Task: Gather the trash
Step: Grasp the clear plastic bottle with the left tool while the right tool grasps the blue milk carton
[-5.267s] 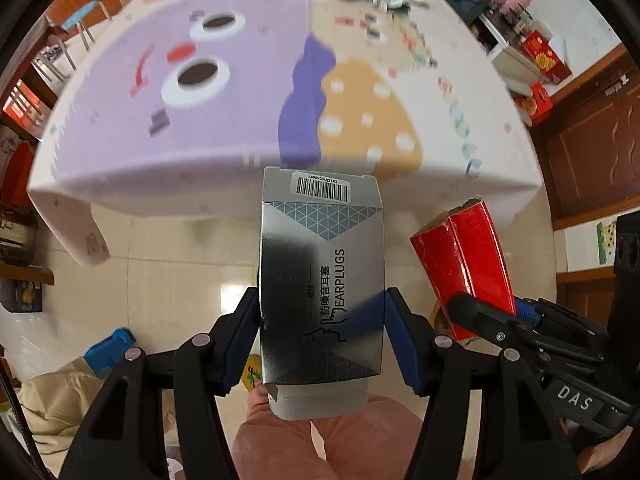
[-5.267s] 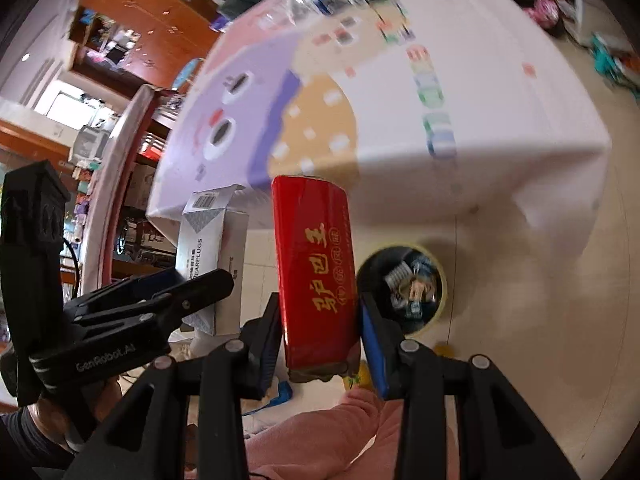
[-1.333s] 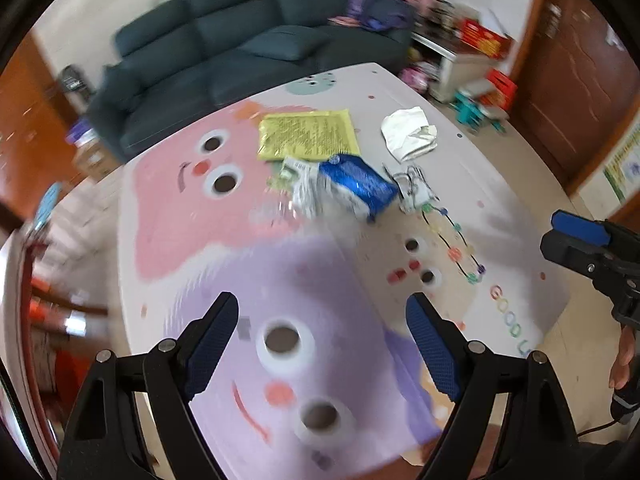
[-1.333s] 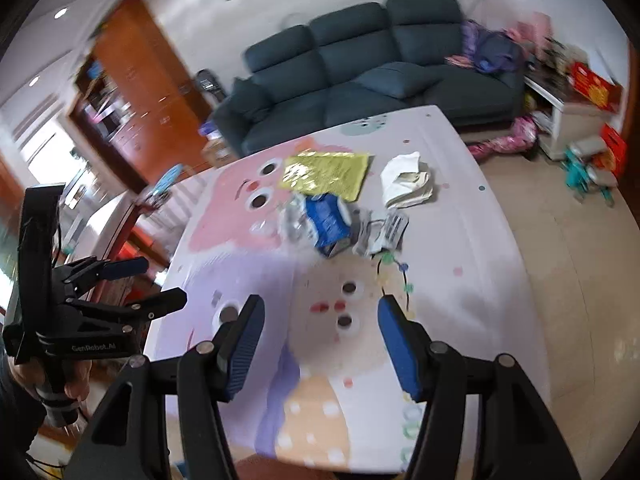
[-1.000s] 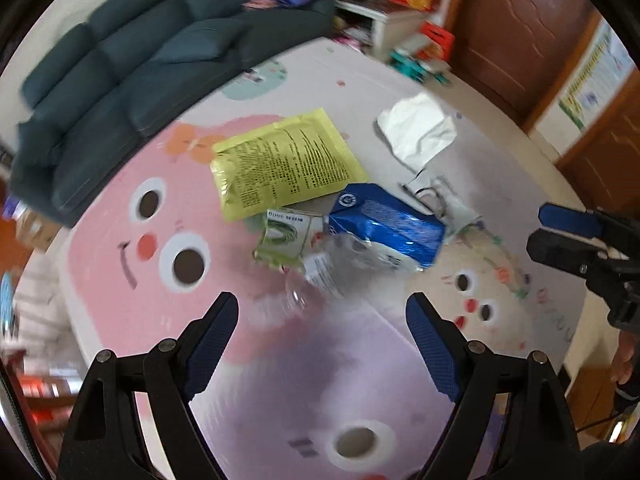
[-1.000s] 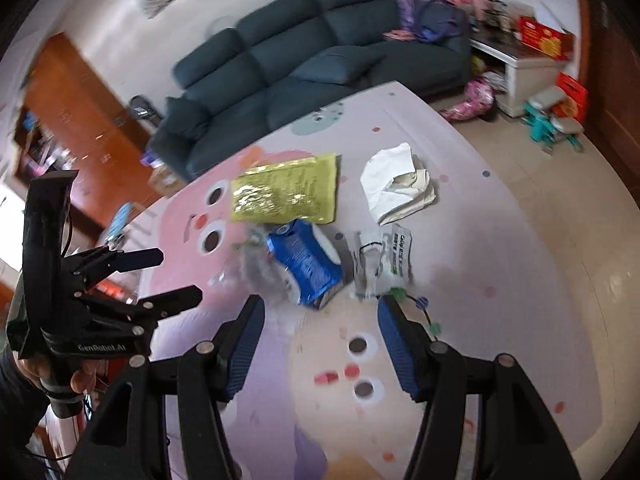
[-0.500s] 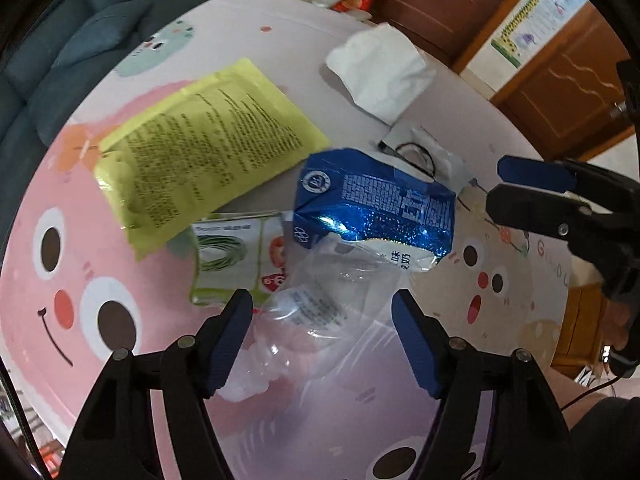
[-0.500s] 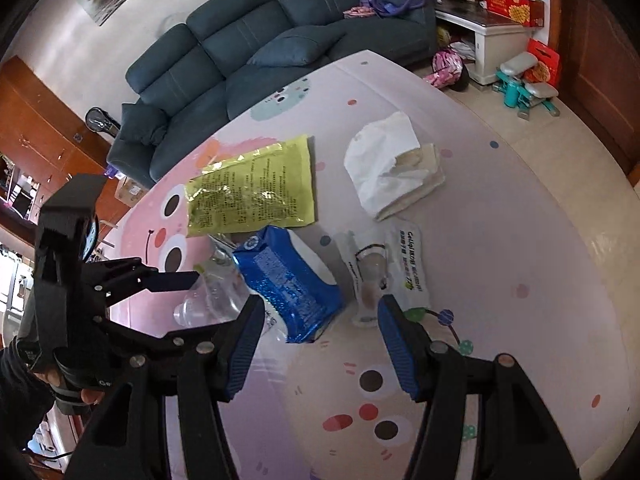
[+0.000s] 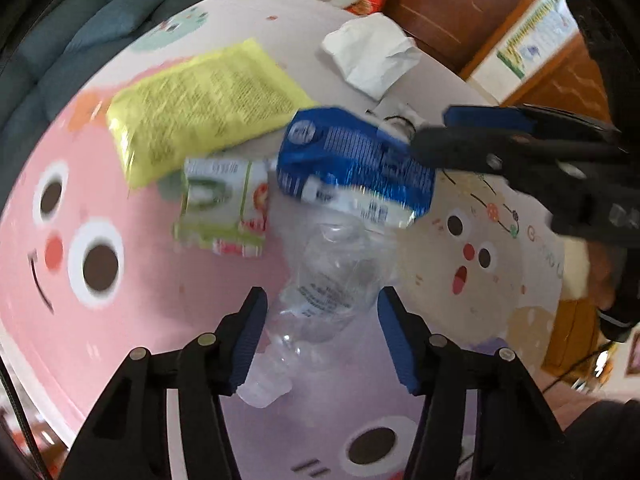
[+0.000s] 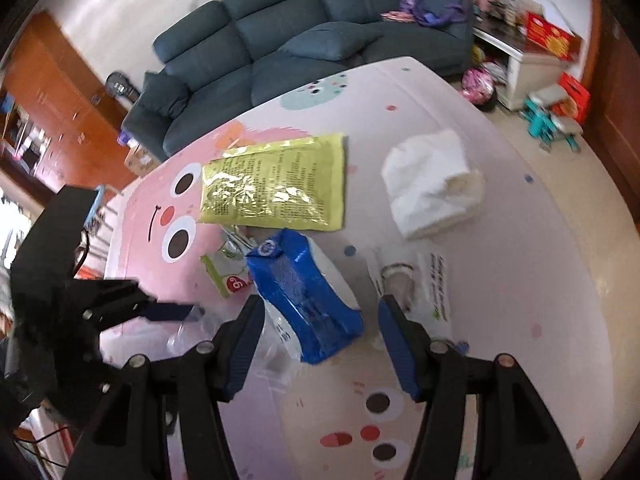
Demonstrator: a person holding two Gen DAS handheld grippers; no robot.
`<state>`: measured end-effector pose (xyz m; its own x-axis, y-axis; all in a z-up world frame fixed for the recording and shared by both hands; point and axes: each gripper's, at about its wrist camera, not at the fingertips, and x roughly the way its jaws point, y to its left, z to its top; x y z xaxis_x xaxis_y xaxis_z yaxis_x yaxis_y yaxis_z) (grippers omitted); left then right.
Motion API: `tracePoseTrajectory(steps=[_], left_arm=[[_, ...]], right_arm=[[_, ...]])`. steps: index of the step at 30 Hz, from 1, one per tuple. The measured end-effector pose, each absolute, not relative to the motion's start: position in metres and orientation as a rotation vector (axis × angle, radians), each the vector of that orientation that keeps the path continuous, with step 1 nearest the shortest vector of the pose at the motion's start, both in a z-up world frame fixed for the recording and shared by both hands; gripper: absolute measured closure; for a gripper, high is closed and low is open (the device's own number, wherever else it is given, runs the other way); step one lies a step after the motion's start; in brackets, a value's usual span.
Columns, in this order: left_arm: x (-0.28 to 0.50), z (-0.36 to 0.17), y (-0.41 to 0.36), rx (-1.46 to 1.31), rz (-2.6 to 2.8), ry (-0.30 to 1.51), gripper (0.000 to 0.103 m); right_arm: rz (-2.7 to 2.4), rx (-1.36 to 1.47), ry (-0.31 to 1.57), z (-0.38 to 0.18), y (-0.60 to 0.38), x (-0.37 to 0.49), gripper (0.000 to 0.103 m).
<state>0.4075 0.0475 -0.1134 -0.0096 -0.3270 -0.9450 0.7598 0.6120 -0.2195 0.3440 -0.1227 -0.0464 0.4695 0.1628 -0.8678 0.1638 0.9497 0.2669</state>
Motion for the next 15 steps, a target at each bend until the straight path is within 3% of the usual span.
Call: tracePoseTrajectory(steps=[15], left_arm=[[0.4,-0.12,0.129,-0.004,-0.583,1.397,0.051]], right_arm=[[0.09,0.051,1.201,-0.08,-0.084,0.382,0.042]])
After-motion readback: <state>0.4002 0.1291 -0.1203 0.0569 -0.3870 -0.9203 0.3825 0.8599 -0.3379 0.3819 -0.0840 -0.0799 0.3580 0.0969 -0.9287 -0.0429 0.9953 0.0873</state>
